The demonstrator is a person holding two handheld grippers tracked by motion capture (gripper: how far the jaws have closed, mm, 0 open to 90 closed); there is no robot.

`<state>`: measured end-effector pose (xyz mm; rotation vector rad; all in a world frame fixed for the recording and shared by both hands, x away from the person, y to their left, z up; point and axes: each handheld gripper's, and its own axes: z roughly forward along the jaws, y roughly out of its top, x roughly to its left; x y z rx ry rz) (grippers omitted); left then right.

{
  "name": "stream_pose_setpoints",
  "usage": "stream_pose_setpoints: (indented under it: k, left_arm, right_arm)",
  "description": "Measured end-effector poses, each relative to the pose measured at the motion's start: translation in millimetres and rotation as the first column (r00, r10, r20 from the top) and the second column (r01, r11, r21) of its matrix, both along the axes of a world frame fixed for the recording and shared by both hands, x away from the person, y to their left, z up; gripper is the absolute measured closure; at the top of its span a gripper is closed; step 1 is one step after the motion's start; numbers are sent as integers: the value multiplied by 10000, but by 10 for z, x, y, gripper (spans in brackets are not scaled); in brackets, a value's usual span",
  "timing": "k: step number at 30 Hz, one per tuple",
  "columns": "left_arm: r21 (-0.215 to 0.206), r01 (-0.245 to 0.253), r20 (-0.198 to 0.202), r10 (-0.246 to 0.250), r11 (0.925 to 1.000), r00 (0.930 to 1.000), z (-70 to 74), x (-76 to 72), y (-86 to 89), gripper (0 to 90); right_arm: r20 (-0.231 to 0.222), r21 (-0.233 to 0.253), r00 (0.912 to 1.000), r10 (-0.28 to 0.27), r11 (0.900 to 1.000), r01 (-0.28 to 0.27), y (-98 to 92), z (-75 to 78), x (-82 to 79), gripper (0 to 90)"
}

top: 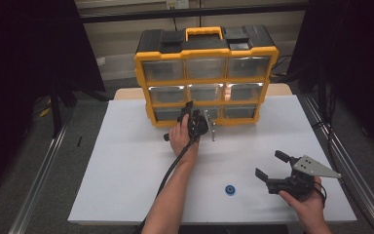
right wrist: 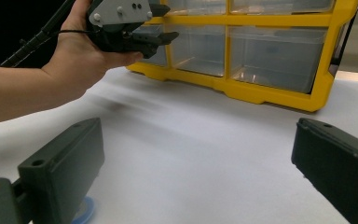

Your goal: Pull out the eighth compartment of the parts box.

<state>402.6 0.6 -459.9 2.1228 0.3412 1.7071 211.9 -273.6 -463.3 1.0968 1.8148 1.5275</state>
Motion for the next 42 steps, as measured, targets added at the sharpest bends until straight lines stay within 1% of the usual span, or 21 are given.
stream_pose_setpoints:
  k: [5,6,7,8,9,10,12,13,14,15,17,19,20,21,25,26,27,33,34,35,42]
  left_arm:
    - [-193,283,-78,-284,9994,9996,-13,-22,5,563]
    - [-881,522,93,-516,9947,9986,-66,-11,-17,571]
    - [-34,270,-71,-270,9996,9996,-20,-45,2,574]
    - [59,262,-41,-262,9996,9996,-14,-55,7,575]
    - [769,-40,-147,51,9970,9999,31,-84,22,577]
    - [-28,359,-50,-360,9993,9993,-23,-70,9,579]
    - [198,312,-85,-310,9993,9995,-12,-92,19,596]
    - [738,116,-199,-102,9972,9998,22,-112,33,605]
    - [-564,709,-3,-710,9959,9975,-62,-80,8,636]
    - [100,549,-179,-547,9984,9983,-25,-107,24,636]
    - [413,437,-179,-430,9982,9989,-20,-143,26,647]
    - [265,689,-180,-684,9973,9975,-32,-159,30,658]
    - [1084,379,-272,-352,9934,9990,16,-189,51,668]
    - [183,798,-133,-795,9966,9967,-42,-174,38,673]
    - [211,931,-176,-928,9954,9955,-41,-193,49,676]
    - [470,844,-174,-837,9953,9963,-23,-203,56,676]
    - [165,959,-148,-957,9952,9953,-42,-201,49,676]
    - [216,939,-190,-935,9953,9954,-33,-225,49,676]
    - [1303,502,-357,-459,9902,9983,39,-256,71,675]
    - [330,929,-196,-923,9951,9955,-26,-233,48,676]
    - [507,958,-195,-950,9941,9953,-19,-260,67,678]
  right_arm:
    - [-44,-14,10000,-25,10000,25,0,-1,3,20]
    - [-37,-13,10000,-23,10000,23,0,-1,3,20]
    - [-26,0,10000,37,10000,-37,0,-1,4,20]
    - [-14,1,10000,30,10000,-30,0,-1,3,20]
    - [-16,9,10000,30,10000,-30,1,0,2,20]
    - [-21,49,10000,-6,10000,7,4,0,3,20]
    - [-23,44,10000,-31,10000,31,5,0,3,20]
    - [2,41,10000,-21,10000,21,5,0,3,20]
    - [-17,5,10000,9,10000,-9,2,-1,3,20]
    - [-17,5,10000,9,10000,-9,2,-1,3,20]
    - [-61,12,10000,13,10000,-13,-1,-1,5,20]
    - [-31,-12,10000,-34,10000,34,-1,-2,6,20]
    - [-9,-30,10000,-14,10000,14,-1,-3,7,20]
    - [-9,-46,10000,15,10000,-15,1,-3,6,20]
    - [-17,-62,10000,21,10000,-21,8,-2,2,20]
    - [-14,-50,10000,0,10000,0,10,-1,2,20]
    - [10,-66,10000,-10,10000,10,8,-1,2,20]
    - [12,-44,10000,9,10000,-9,10,-3,5,20]
    - [-9,-45,10000,17,10000,-17,10,-1,2,20]
    - [-18,-46,10000,17,10000,-17,11,-1,2,20]
    - [11,-46,10000,41,10000,-41,8,-4,6,20]
